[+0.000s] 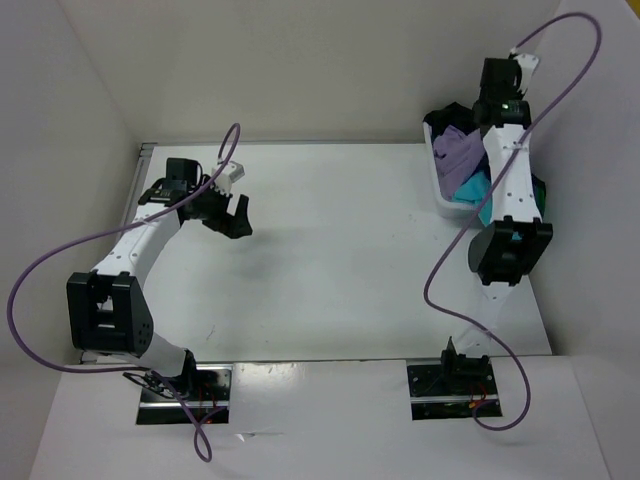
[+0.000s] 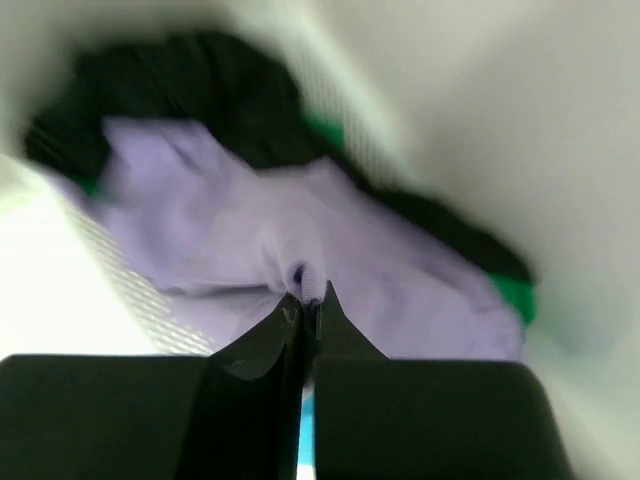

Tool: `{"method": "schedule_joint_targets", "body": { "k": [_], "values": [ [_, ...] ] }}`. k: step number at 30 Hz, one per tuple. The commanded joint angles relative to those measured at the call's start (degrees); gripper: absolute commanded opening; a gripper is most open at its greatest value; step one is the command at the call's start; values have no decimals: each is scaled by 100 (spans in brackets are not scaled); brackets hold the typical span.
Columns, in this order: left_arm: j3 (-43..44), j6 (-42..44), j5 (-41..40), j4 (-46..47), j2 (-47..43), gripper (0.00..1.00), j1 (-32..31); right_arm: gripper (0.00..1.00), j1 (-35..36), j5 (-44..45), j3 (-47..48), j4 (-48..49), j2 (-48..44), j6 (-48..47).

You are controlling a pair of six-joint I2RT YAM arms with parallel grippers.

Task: Fold and stack the t-shirts
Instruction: Grab crumpled tshirt from bin with the right arm

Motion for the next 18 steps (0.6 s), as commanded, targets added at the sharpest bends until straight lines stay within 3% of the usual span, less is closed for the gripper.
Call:
{"method": "schedule_joint_targets", "body": {
  "k": [1, 7, 9, 12, 14, 18],
  "values": [
    [98, 105, 256, 63, -171, 100, 22, 0, 222, 499, 1158, 245, -1212, -156],
    [152, 105, 256, 63, -223, 100, 22, 0, 328, 517, 1530, 456, -1547, -298],
    [152, 52, 256, 63, -285, 100, 22, 0, 381, 63, 1766, 342, -1600, -298],
    [152, 52, 142, 63, -347, 100, 22, 0, 1257, -80, 2240, 596, -1828, -735],
    [204, -35, 89, 63, -399, 100, 83, 0, 2197, -317, 2846, 851, -1768, -1289],
    [502, -439, 27, 326, -399, 100, 399, 0, 3253, -1722, 3840, 939, -1469, -1361]
  ]
}}
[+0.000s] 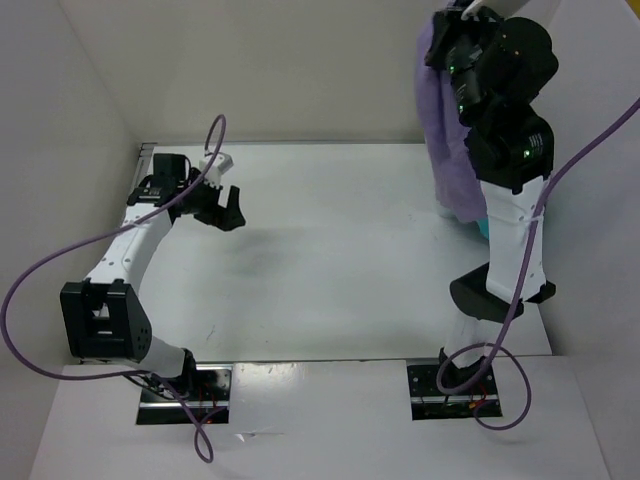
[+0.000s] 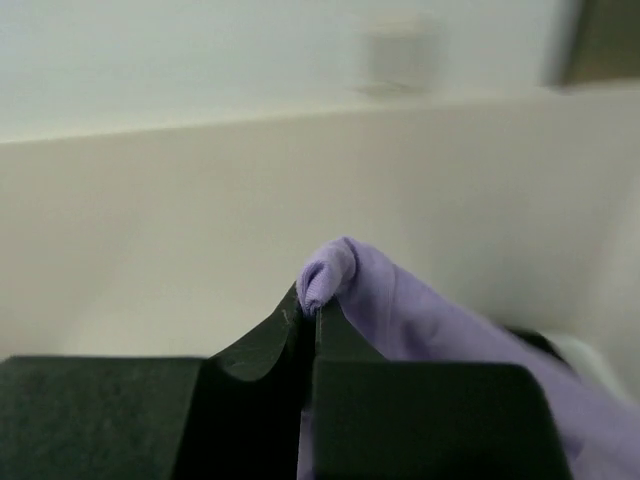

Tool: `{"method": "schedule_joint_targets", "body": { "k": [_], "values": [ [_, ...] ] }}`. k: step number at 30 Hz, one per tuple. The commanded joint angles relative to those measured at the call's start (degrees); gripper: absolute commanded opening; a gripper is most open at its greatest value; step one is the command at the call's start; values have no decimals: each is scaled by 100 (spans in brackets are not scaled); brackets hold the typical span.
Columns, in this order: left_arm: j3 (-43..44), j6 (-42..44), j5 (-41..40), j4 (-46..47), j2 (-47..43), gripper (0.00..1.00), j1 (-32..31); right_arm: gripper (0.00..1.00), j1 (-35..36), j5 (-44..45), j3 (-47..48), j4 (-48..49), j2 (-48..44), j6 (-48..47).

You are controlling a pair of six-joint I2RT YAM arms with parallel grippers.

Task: Fold and stack the t-shirts
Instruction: Grab crumpled tshirt from bin with the right arm, then move the tshirt to the center of the board

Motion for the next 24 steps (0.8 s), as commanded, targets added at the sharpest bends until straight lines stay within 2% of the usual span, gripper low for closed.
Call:
{"method": "schedule_joint_targets", "body": {
  "k": [1, 3, 5, 8, 9, 10, 11, 12, 13, 14, 15, 16, 20, 24],
  "values": [
    [516, -385, -27, 314, -183, 100, 299, 0, 714, -1443, 709, 758, 25, -312],
    [857, -456, -27, 428, -183, 100, 571, 0, 716, -1805, 709, 828, 182, 21],
    [1070, -596, -27, 489, -183, 100, 878, 0, 655, -1807, 377, 829, 235, 311],
    [1378, -518, -27, 490, -235, 100, 1151, 0, 532, -1745, -492, 768, 236, 839],
    [1378, -439, -97, 490, -236, 100, 1152, 2, 471, -1649, -721, 698, 288, 1075],
    [1457, -351, -159, 490, -288, 100, 1152, 8, 470, -1648, -1063, 523, 410, 1216],
    [1510, -90, -229, 429, -288, 100, 1152, 17, 331, -1727, -1196, 408, 498, 1357],
    [1510, 61, -299, 376, -288, 100, 1152, 34, 269, -1858, -1389, 294, 604, 1541],
    [1562, 210, -300, 315, -341, 100, 1152, 55, 216, -2051, -1461, 49, 857, 1543],
    [1563, 351, -361, 149, -341, 100, 1152, 83, 215, -2227, -1461, -110, 999, 1595],
    [1563, 675, -475, 51, -341, 100, 1013, 93, 215, -2324, -1461, -277, 1131, 1596],
    [1511, 895, -537, -54, -341, 100, 925, 98, 215, -2325, -1514, -418, 1236, 1596],
    [817, 1591, -879, -389, -411, 100, 450, 100, 162, -2325, -2128, -490, 1169, 1648],
    [-44, 2267, -1037, -687, -517, 100, -156, 100, 101, -2132, -3373, 37, 659, 1718]
  ]
}}
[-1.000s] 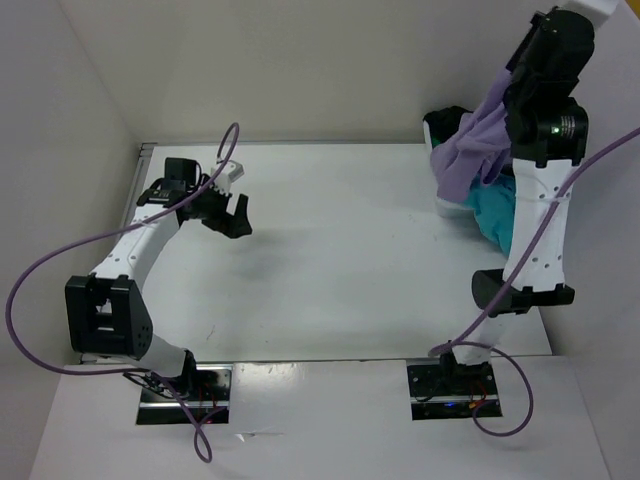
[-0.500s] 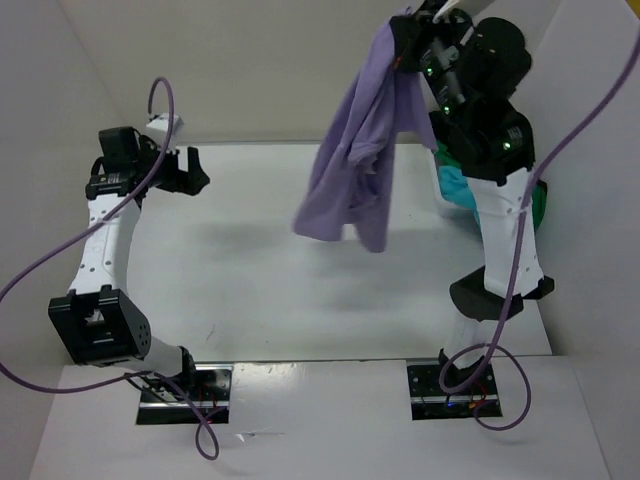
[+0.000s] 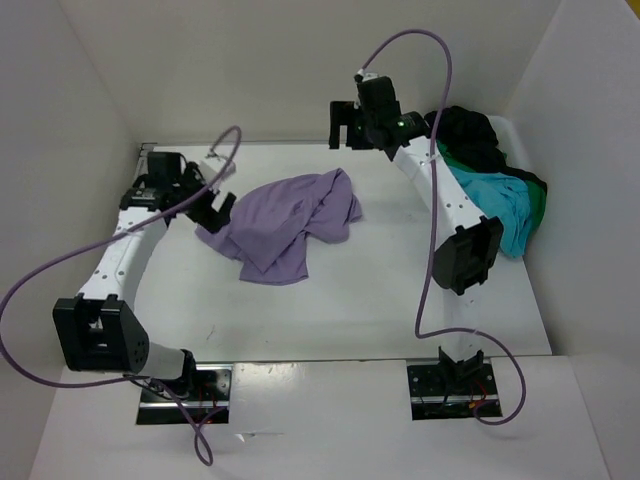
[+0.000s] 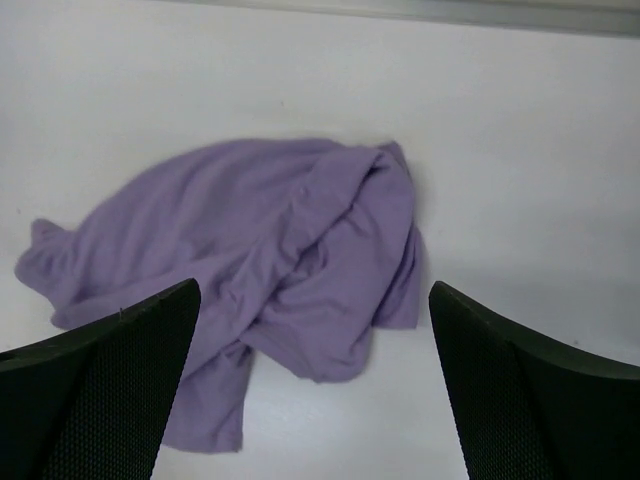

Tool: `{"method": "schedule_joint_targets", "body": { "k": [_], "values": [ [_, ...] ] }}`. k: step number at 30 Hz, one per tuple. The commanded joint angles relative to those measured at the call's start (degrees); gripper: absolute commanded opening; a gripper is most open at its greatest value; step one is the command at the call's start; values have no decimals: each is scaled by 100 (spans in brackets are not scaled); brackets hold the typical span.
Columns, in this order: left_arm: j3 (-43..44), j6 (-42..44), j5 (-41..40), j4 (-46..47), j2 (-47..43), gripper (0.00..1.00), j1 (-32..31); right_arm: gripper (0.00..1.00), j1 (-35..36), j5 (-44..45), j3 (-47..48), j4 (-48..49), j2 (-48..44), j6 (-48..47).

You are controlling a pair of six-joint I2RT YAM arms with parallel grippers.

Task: Fold and stack the t-shirts
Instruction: Move the tshirt to the center of the board

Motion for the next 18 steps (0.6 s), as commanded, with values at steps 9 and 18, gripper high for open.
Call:
{"method": "schedule_joint_targets", "body": {
  "k": [9, 18],
  "values": [
    [-1203, 1232, -1303, 358, 803, 97, -1231, 96, -285, -96, -3119, 1426, -1762, 226],
    [-515, 782, -704, 465, 1667, 92, -1450, 92, -644, -77, -4446, 1998, -2185, 393]
  ]
}}
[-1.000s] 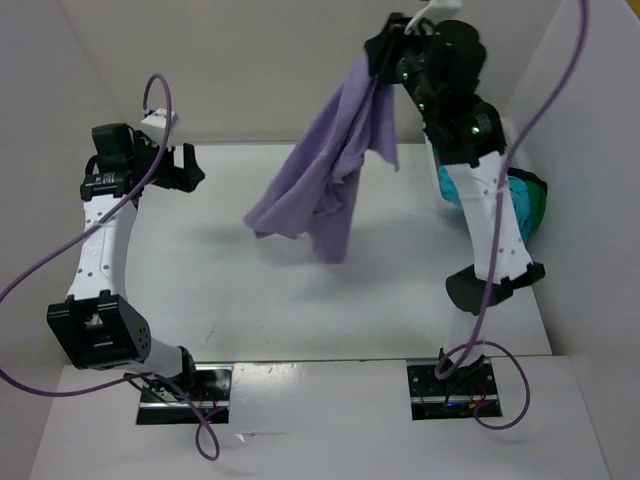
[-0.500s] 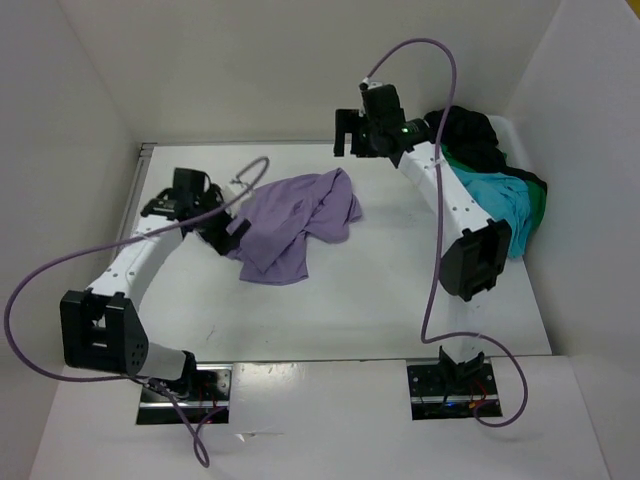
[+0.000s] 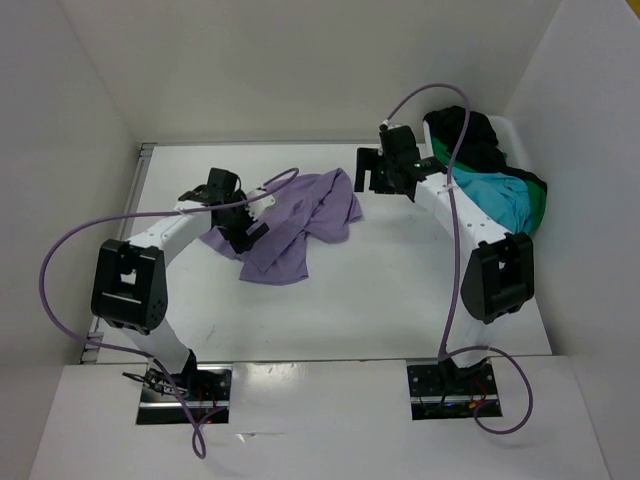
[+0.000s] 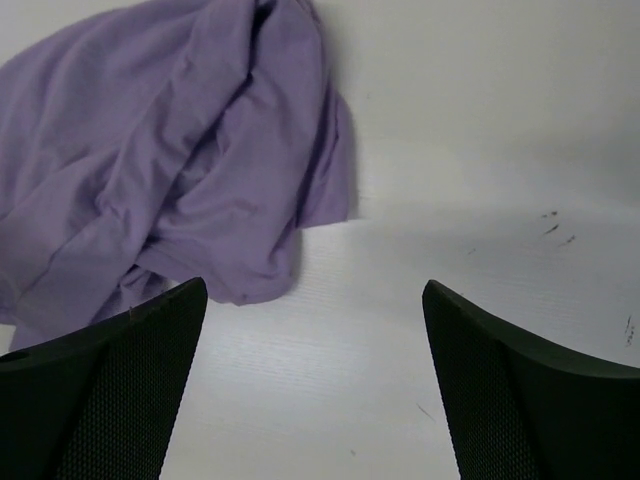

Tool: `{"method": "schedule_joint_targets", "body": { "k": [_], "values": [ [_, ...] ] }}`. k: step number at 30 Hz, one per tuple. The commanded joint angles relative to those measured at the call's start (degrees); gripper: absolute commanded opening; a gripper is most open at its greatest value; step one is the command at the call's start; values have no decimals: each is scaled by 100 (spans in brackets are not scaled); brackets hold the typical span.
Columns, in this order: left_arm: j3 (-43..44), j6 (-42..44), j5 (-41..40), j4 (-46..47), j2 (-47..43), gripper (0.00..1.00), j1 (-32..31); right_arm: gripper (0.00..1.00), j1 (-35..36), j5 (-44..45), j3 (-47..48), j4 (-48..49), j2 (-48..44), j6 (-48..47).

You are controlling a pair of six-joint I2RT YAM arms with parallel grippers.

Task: Fold and stack the t-shirts
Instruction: Move the tshirt to the center of the board

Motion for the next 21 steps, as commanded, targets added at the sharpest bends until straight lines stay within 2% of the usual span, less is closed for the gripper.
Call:
{"method": "schedule_joint_targets", "body": {
  "k": [1, 3, 7, 8, 11, 12, 16, 21],
  "values": [
    [96, -72, 323, 6, 78, 92, -170, 92, -300, -60, -364, 643, -449, 203],
    [44, -72, 384, 6, 140, 92, -345, 88, -405, -61, -584, 696, -449, 282],
    [-105, -178, 446, 6, 245, 85, -469, 81, -537, -113, -646, 696, -143, 353],
    [-158, -178, 446, 6, 245, 74, -530, 78, -538, -113, -646, 696, 41, 405],
    [-220, -64, 376, 6, 368, 54, -530, 71, -538, -411, -515, 696, 393, 406],
    [-220, -64, 323, -73, 369, 41, -530, 69, -538, -525, -515, 775, 464, 406],
    [-88, -64, 166, -126, 316, 8, -530, 67, -538, -886, -401, 828, 868, 406],
    [131, -177, 165, -337, 149, 0, -530, 66, -415, -1019, -84, 776, 1491, 406]
  ]
}}
